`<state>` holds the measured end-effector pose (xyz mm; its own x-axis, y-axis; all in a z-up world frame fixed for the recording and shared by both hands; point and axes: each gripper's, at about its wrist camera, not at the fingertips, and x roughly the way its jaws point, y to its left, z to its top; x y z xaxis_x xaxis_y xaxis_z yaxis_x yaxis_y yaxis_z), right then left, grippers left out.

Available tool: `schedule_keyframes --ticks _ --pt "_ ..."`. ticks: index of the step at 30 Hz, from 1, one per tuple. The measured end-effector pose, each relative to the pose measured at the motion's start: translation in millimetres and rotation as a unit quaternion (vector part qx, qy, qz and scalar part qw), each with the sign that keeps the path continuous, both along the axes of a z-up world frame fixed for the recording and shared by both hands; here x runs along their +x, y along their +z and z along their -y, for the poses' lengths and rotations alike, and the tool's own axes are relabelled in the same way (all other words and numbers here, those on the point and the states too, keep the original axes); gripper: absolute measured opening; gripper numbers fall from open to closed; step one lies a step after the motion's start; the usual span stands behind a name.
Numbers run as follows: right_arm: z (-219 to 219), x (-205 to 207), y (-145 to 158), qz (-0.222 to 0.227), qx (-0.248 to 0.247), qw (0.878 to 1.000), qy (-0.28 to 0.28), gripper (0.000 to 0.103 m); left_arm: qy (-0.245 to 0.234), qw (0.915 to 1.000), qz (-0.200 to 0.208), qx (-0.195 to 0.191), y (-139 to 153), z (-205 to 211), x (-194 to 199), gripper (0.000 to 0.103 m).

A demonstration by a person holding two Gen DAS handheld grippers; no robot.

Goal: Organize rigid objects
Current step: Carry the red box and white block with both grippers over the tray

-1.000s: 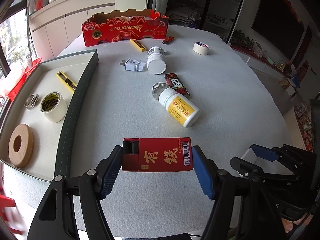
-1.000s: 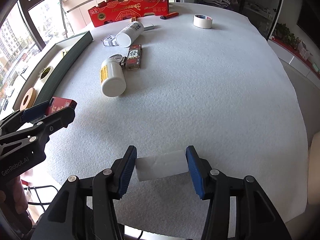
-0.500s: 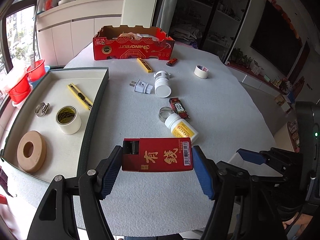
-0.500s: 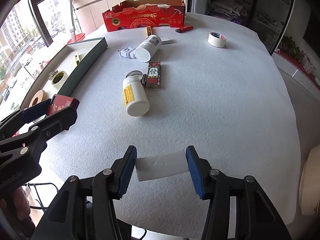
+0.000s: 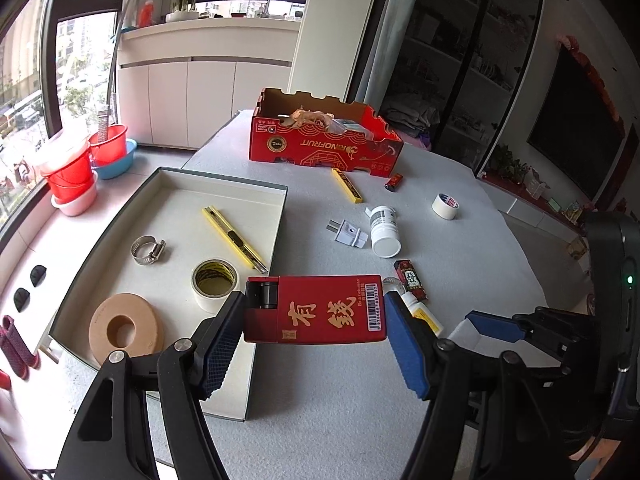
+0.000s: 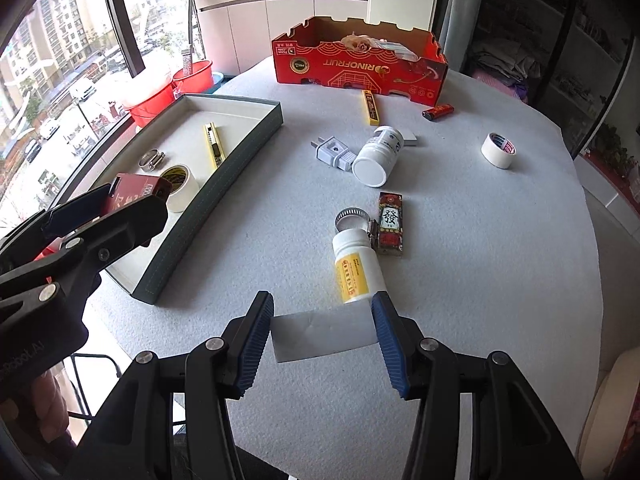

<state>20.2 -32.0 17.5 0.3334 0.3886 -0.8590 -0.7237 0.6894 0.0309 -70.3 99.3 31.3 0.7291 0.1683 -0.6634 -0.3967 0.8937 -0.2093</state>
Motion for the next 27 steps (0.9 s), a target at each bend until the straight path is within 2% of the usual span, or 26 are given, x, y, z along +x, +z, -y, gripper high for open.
schedule_keyframes --ticks 7,15,21,27 --pt "-38.5 -2.0 13.3 0.006 0.007 0.999 0.036 0.053 0.048 0.9988 0.005 0.008 3.9 -36.9 -8.7 0.073" --pt "-77.9 -2.5 17.2 0.018 0.000 0.997 0.075 0.053 0.093 0.9956 -0.009 0.012 -5.1 -72.1 -13.4 0.073" --pt "-99.3 5.8 17.2 0.012 0.006 0.997 0.082 0.053 0.122 0.9923 -0.022 0.010 -14.8 -96.5 -17.7 0.073" --pt "-115.5 20.0 23.5 0.001 0.043 0.996 0.075 0.053 0.145 0.9885 -0.041 0.012 -26.0 -116.5 -15.4 0.073"
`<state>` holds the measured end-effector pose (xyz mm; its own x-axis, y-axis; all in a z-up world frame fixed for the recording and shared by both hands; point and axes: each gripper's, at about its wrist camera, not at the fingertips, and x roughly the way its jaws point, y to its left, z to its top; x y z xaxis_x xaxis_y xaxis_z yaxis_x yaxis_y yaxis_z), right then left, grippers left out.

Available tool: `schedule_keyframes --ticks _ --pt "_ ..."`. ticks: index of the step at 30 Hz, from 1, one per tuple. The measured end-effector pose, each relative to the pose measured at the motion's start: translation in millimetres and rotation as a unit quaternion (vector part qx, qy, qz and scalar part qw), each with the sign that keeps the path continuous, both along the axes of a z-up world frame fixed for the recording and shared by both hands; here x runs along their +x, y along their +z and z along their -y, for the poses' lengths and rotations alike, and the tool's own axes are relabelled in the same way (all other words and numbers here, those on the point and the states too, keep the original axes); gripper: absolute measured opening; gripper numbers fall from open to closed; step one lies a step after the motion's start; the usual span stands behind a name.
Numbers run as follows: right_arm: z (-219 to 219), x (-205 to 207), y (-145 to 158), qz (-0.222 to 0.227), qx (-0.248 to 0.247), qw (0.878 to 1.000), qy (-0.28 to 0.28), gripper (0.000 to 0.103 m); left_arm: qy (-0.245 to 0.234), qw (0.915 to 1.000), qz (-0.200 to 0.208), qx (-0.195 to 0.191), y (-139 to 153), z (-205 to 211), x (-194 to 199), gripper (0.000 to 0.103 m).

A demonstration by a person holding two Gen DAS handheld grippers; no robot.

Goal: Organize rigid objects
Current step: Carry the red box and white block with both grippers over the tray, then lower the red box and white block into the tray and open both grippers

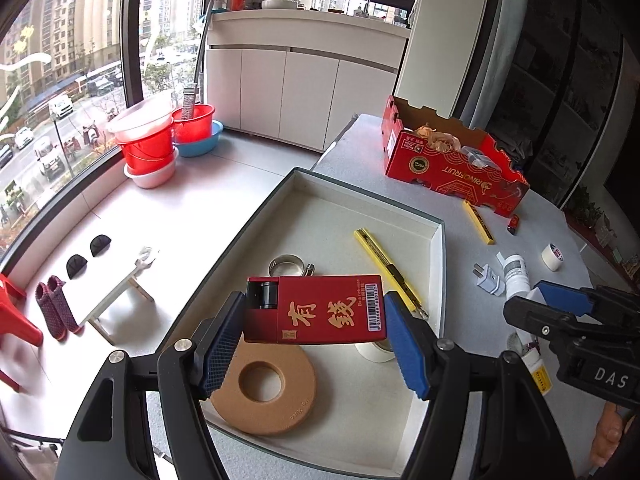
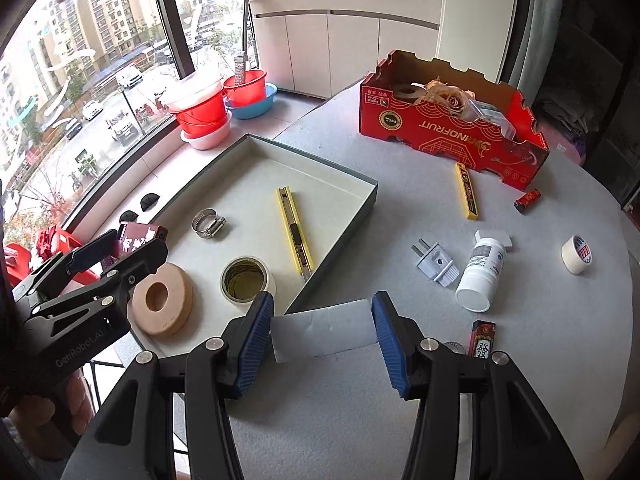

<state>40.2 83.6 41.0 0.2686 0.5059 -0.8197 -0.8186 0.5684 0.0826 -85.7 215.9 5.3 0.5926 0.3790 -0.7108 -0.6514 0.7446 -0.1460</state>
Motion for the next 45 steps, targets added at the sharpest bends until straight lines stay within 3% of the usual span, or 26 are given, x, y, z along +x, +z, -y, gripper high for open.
schedule_keyframes --ticks 16,45 --pt "-51.5 24.0 -14.6 -0.058 0.041 0.997 0.003 0.053 0.014 0.9988 -0.047 0.010 -25.8 -19.0 20.3 0.073" --pt "-95.8 29.5 -47.7 -0.072 0.017 0.997 0.009 0.053 0.020 0.9974 -0.069 -0.007 -47.0 -34.8 36.0 0.073"
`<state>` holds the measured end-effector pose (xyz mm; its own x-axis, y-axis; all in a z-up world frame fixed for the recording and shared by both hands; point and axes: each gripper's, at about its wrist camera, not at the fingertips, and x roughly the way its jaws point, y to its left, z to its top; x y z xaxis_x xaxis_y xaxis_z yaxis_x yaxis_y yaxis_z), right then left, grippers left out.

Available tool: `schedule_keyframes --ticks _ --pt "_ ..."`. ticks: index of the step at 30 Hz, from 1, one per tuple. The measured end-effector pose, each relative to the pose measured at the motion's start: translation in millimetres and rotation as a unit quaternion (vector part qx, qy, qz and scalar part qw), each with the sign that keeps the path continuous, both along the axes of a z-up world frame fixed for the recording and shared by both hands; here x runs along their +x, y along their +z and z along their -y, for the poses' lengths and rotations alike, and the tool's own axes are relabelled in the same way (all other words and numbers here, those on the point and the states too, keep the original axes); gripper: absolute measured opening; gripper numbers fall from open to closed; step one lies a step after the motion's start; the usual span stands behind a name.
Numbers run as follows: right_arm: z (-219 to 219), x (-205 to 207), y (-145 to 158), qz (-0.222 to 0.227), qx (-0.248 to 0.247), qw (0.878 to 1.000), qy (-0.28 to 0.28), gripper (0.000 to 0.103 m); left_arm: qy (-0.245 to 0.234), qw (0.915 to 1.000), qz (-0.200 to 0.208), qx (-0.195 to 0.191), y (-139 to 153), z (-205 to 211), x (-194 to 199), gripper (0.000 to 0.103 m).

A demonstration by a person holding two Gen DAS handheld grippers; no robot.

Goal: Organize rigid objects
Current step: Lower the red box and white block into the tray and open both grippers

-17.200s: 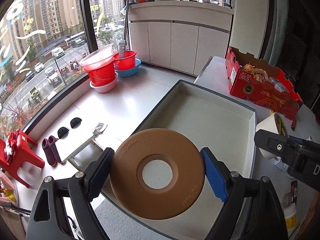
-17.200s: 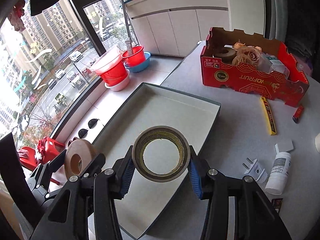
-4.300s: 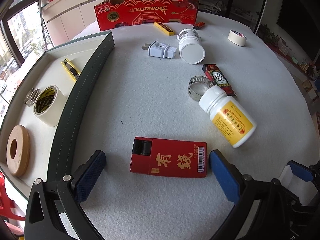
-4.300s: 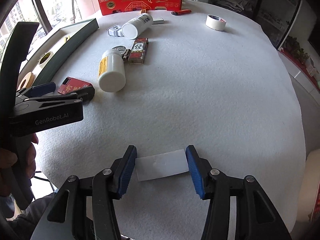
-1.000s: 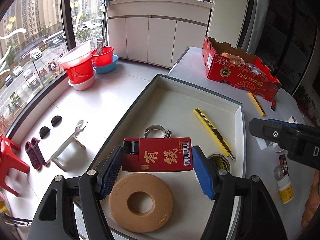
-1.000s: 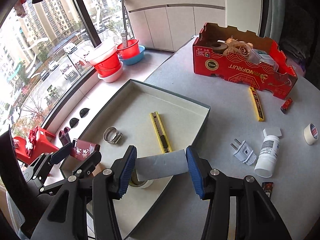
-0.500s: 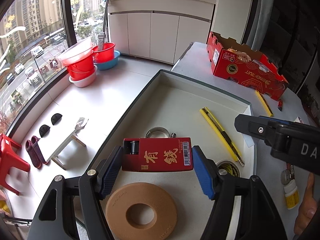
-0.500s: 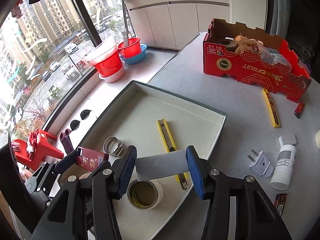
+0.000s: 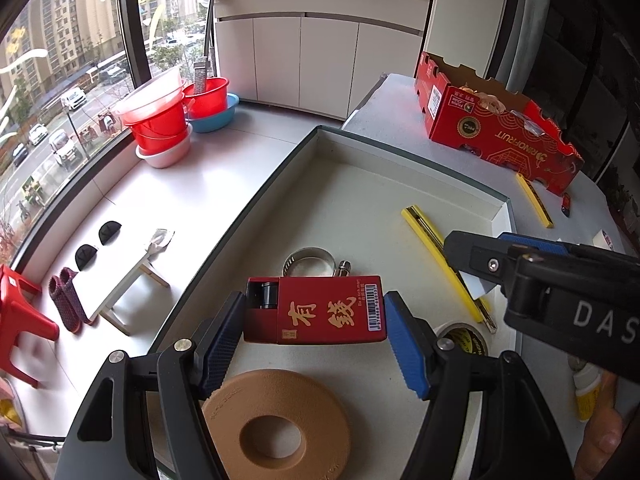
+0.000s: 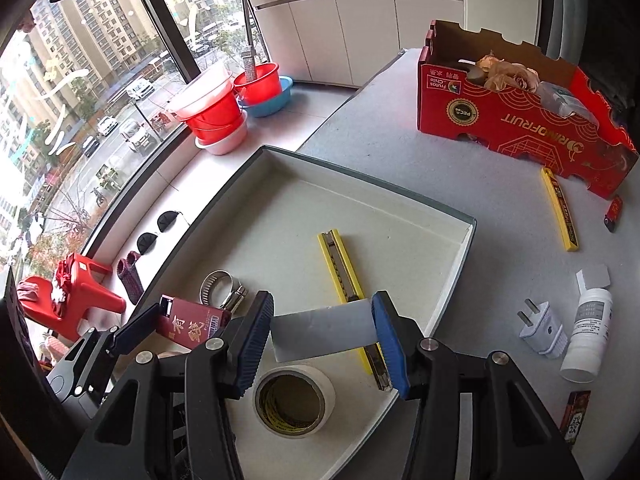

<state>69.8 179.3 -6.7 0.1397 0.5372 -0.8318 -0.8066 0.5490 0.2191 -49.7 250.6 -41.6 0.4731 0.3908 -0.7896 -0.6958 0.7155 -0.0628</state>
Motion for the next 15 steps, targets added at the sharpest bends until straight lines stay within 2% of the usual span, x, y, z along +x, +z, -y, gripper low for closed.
schedule_keyframes --ticks 4,5,6,7,15 --pt "-0.3 -3.0 -0.3 0.001 0.002 1.000 0.003 0.053 0.005 0.9999 0.007 -0.007 1.5 -1.5 -1.5 0.082" --pt "0.1 -3.1 0.0 -0.001 0.004 1.000 0.005 0.061 0.004 0.9999 0.007 -0.008 2.1 -1.4 -1.4 0.082" --pt "1.3 -3.0 1.2 -0.001 0.007 1.000 0.005 0.083 0.003 0.9999 0.006 -0.010 2.6 -1.2 -1.4 0.083" --pt "4.0 -3.2 3.7 0.002 0.016 1.000 0.003 0.089 0.003 0.9999 0.004 -0.014 2.8 -1.3 -1.2 0.084" --pt "36.0 3.2 18.2 0.010 0.027 0.999 -0.029 0.090 -0.005 0.9995 0.006 -0.032 8.3 8.7 -2.9 0.087"
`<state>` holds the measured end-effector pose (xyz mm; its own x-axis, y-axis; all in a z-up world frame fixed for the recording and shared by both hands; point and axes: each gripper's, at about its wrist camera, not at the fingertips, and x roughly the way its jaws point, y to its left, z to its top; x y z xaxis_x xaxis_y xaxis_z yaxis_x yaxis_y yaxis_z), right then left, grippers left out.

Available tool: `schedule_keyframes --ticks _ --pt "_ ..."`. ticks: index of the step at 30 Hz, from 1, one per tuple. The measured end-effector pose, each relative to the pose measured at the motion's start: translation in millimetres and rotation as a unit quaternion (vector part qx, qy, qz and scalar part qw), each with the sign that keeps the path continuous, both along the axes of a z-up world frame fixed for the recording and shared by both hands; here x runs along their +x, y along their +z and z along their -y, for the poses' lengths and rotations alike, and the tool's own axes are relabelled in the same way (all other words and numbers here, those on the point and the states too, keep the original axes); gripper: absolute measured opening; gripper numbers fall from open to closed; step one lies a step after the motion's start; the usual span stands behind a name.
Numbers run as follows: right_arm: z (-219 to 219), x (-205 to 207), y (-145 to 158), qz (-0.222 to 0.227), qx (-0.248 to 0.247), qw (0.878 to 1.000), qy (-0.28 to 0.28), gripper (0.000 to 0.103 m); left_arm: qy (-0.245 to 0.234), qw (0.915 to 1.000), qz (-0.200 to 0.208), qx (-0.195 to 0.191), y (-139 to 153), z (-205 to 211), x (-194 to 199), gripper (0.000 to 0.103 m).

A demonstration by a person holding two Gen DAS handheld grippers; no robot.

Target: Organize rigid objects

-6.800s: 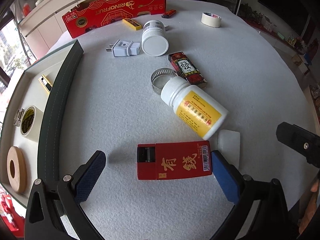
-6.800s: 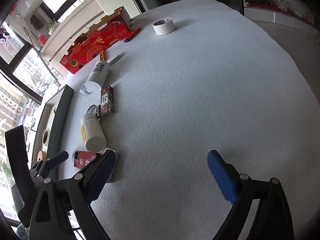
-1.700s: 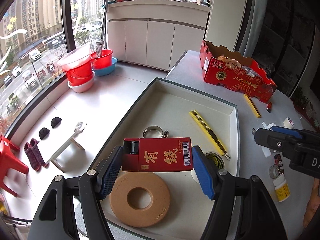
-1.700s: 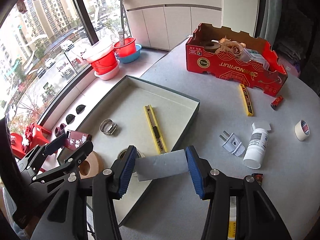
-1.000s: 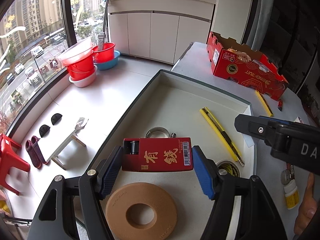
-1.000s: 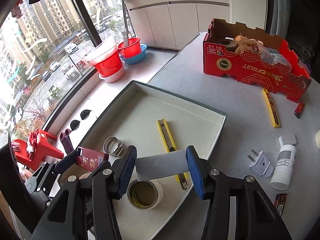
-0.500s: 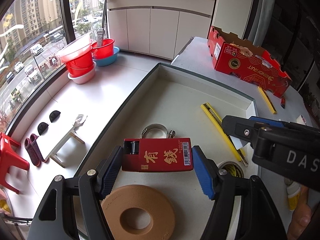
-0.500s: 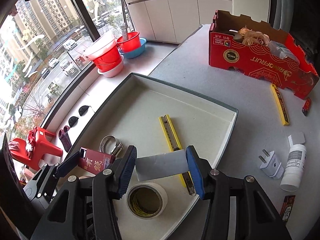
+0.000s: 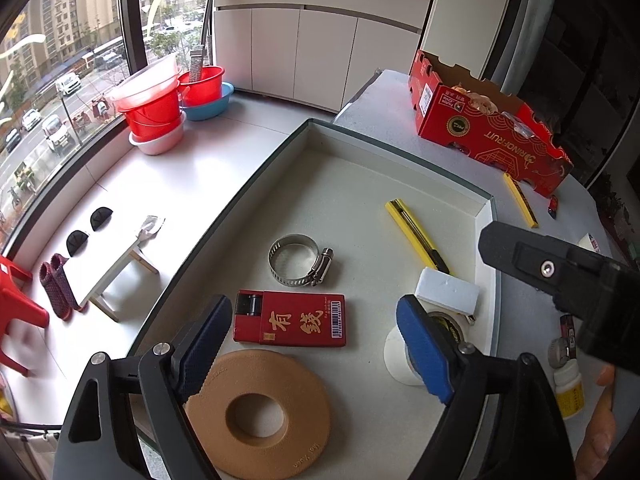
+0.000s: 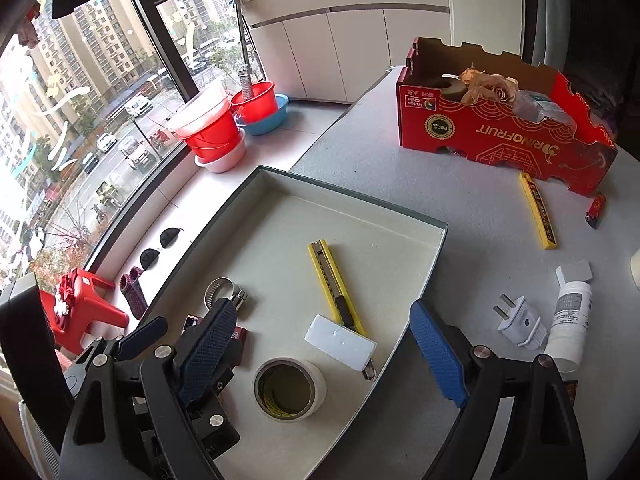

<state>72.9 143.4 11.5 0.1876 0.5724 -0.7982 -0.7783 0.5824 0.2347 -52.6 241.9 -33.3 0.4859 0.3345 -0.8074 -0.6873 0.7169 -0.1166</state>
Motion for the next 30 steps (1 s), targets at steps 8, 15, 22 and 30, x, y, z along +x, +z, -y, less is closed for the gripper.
schedule_keyframes --ticks 8,15,22,30 --pt "77.8 6.8 2.1 0.000 0.008 0.999 -0.054 0.090 -0.044 0.9989 0.013 -0.001 16.9 38.4 5.8 0.087" --pt "177.3 10.5 -14.8 0.026 -0.016 0.990 -0.139 0.090 -0.121 0.9925 0.016 -0.009 24.2 103.7 26.6 0.087" --pt "271.6 23.1 -42.3 -0.027 -0.012 0.971 -0.239 0.090 -0.188 0.9812 -0.020 -0.039 -2.3 186.8 67.2 0.087" --pt "331.1 26.7 -54.6 -0.048 -0.004 0.958 -0.283 0.090 -0.213 0.9758 -0.029 -0.038 -16.1 239.9 115.0 0.087"
